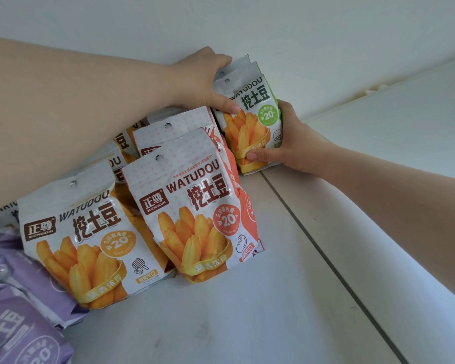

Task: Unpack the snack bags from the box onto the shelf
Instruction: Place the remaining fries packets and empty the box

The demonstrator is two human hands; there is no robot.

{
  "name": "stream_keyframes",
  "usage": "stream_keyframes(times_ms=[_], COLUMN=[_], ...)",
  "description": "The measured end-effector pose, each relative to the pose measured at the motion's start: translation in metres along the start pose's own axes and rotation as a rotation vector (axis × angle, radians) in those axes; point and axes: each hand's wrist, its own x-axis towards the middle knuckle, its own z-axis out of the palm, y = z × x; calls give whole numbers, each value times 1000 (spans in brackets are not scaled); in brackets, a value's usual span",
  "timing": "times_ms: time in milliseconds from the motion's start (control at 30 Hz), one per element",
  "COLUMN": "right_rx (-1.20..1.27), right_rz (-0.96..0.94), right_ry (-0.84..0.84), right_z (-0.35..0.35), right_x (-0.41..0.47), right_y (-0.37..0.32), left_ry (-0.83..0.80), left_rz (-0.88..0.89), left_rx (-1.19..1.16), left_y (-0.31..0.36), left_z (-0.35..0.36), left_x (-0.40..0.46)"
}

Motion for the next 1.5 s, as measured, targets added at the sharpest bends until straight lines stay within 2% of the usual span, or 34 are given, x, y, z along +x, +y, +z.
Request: stream_keyframes(times_ms=[233, 600, 900, 1033, 1133, 1300, 1500], right_rx=[87, 16, -86, -217, -346, -564, -840], right_rz=[37, 76, 102, 39, 5, 12, 124], right_ry=[-5, 11, 152, 270, 287, 222, 18], right_z=[-6, -9, -25, -37, -43, -48, -48], right_x=[-2, -10, -47, -72, -94, -136, -223], right_y=[0, 1, -26, -53, -83, -134, -189], left_ry=[21, 59, 140, 191, 191, 151, 79], left_rz=[4, 28, 54, 60, 60, 27, -63], left_rx=[9, -43, -37, -46, -61, -20, 18], left_y=[-2, 1, 27, 48, 70, 110, 150], left_z=[1, -5, -27, -42, -48, -59, -73], left_x=[-1, -5, -34, -62, -91, -147, -245])
